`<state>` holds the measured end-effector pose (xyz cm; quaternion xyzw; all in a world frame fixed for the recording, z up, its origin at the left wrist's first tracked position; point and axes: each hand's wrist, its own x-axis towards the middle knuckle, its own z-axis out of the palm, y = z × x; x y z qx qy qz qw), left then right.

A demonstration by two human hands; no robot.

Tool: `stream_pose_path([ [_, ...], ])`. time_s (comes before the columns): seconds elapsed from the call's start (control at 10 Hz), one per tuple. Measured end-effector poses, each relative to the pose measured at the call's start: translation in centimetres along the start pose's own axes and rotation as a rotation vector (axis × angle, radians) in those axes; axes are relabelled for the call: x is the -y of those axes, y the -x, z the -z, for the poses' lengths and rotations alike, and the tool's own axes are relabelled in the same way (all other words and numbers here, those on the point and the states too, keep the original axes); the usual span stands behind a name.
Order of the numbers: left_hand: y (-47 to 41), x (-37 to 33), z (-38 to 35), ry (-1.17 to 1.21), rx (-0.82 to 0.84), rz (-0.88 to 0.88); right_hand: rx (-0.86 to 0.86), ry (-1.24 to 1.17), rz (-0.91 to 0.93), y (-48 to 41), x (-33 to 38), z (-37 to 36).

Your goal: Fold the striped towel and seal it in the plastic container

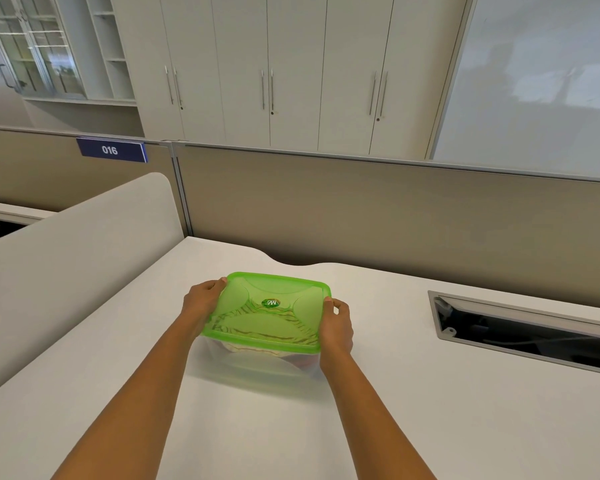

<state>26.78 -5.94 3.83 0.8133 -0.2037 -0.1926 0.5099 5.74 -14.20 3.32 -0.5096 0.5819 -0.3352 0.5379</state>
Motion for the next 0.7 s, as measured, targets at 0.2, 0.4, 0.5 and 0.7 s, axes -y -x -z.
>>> stream_pose_path([
  [0.2, 1.3, -0.9, 0.2, -0.284, -0.116, -0.116, -0.008, 0.021, 0.022, 0.4, 0.0, 0.3],
  [0.4, 2.7, -0.9, 0.2, -0.249, -0.216, -0.119, -0.012, -0.013, 0.039, 1.1, -0.1, 1.1],
  [0.5, 3.4, -0.8, 0.3, -0.194, -0.251, -0.123, -0.021, -0.019, 0.091, 1.8, -0.3, 1.3],
  [0.7, 5.4, -0.7, 0.7, -0.083, -0.275, -0.139, -0.037, -0.010, 0.180, 3.7, -0.9, 2.3],
])
